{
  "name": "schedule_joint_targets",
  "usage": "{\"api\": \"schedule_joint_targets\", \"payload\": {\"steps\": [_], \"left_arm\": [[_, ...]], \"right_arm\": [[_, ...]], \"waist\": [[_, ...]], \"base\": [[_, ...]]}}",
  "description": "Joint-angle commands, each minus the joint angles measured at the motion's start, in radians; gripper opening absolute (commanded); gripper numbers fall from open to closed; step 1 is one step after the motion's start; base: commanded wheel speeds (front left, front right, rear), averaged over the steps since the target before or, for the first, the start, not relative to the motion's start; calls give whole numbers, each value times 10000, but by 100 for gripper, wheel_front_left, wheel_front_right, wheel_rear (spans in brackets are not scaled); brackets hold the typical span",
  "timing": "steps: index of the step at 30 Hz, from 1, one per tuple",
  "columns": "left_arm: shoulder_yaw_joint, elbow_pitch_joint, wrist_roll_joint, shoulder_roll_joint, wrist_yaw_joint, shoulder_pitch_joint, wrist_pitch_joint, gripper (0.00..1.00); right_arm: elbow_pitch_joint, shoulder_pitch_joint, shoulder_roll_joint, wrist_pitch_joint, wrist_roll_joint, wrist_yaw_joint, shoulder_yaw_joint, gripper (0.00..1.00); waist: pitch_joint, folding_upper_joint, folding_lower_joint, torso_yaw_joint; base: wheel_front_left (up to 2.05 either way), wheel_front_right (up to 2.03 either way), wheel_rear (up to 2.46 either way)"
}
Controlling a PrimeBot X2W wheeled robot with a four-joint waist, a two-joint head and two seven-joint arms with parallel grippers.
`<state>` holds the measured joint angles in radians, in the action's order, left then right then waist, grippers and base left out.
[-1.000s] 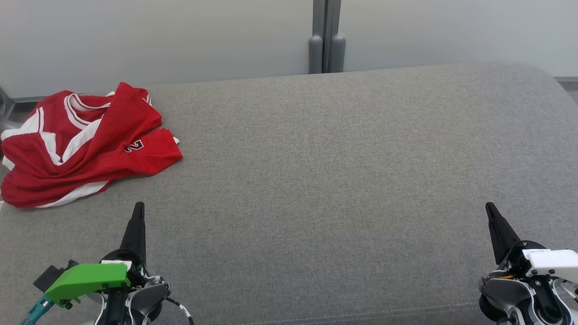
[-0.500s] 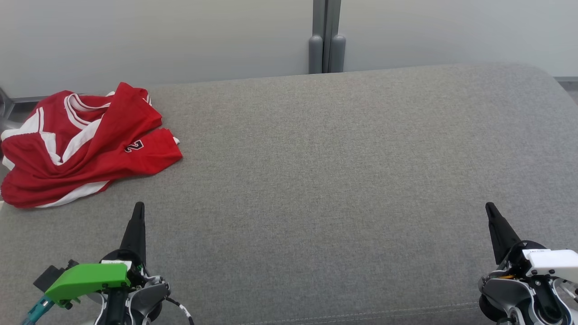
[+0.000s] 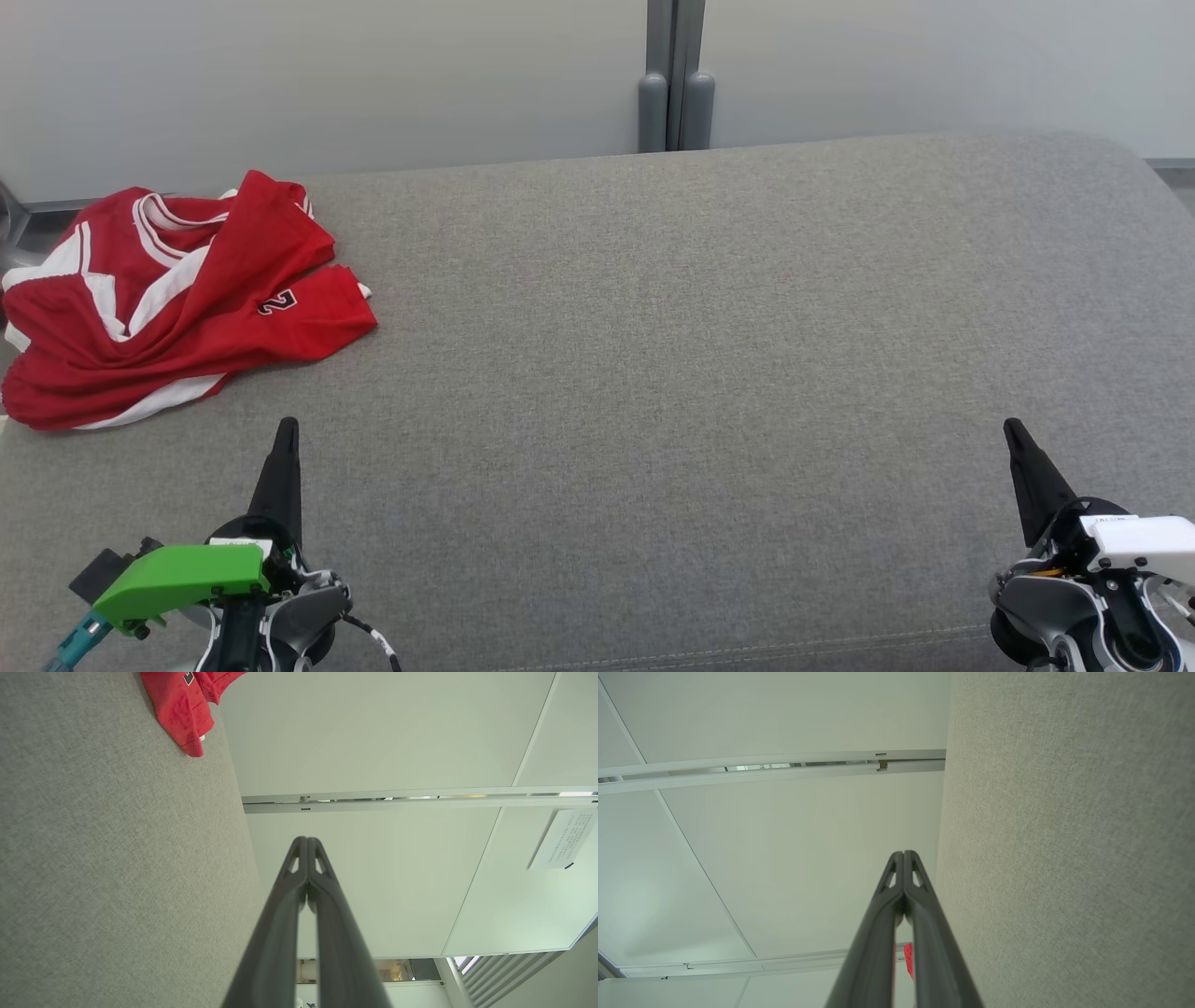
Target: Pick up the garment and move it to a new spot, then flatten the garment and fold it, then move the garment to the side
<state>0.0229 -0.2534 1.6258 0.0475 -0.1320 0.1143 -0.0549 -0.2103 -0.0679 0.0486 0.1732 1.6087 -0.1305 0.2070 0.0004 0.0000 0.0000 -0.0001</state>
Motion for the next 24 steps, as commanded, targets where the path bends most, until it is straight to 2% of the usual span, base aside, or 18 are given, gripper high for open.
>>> {"api": "schedule_joint_targets", "payload": {"steps": [1, 18, 19, 24], "left_arm": [[-2, 38, -69, 10, -34, 121, -35, 0], [-3, 38, -69, 10, -34, 121, -35, 0], [-4, -27, -5, -2, 2, -13, 10, 100], [-92, -253, -68, -23, 13, -296, 119, 100]], "right_arm": [[-13, -90, 36, -6, 8, -5, 2, 0], [-13, -90, 36, -6, 8, -5, 2, 0], [-27, 17, -8, -7, -4, 0, -6, 100], [-263, 243, -109, -123, -53, 2, -151, 100]], "waist": [[0, 0, 0, 0], [0, 0, 0, 0], [0, 0, 0, 0], [-3, 0, 0, -1]], "base": [[0, 0, 0], [0, 0, 0], [0, 0, 0], [0, 0, 0]]}}
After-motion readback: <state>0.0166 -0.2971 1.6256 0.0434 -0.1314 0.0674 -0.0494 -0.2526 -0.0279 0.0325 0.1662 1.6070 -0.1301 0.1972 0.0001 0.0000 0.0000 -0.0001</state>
